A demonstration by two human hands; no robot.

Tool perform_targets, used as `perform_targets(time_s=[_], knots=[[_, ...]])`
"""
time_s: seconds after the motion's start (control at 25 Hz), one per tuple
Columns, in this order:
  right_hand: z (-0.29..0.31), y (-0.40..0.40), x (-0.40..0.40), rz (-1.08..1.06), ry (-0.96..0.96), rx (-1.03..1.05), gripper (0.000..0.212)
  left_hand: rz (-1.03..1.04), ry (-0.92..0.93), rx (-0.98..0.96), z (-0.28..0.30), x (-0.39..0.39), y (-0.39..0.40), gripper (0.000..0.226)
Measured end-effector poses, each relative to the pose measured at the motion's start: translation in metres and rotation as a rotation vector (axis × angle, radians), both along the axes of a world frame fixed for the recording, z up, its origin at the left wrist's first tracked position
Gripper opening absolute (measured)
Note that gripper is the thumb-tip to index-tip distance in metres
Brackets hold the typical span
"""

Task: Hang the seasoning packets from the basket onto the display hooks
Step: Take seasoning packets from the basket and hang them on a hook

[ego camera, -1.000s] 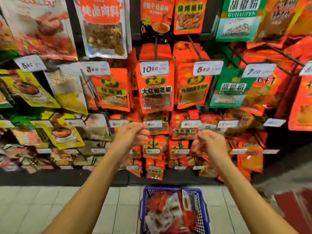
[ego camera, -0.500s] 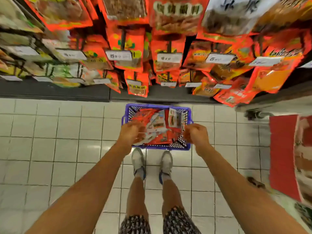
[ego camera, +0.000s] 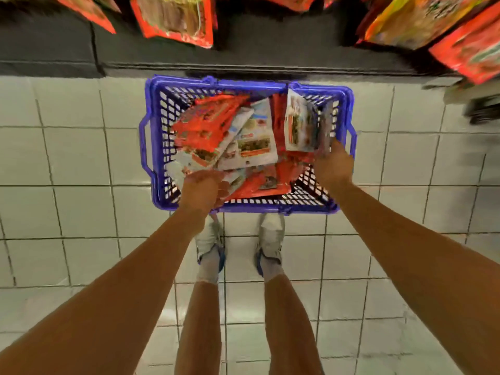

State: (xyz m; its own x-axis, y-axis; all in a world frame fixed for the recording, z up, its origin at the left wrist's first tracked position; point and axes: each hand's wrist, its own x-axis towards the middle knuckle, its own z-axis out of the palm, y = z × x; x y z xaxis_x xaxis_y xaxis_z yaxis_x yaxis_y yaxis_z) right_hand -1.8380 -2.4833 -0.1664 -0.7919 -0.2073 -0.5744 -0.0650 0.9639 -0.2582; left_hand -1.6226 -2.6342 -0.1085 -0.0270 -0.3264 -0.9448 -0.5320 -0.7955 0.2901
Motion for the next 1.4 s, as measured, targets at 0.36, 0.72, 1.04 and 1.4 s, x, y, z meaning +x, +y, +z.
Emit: perform_targets(time_s=[0.36, 0.72, 1.04, 1.4], knots=[[0.112, 0.005, -0.038, 0.017, -0.602, -0.460, 0.016, -0.575, 0.412, -0.302, 0.036, -0.051, 0.004, 0.084], [0.044, -0.015, -0.037, -0.241, -0.641, -0.524, 0.028, -0.464, 0.180, -0.325, 0.009, -0.028, -0.009, 0.023], [-0.063, -0.014, -0.008, 0.639, -0.055, 0.023, 0.086, -0.198, 0.294, -0.198, -0.017, 0.010, -0.013, 0.023], [0.099, -0.032, -0.018, -0.185, -0.212, -0.708, 0.025, -0.087, 0.300, -0.248, 0.066, -0.003, -0.038, 0.039]])
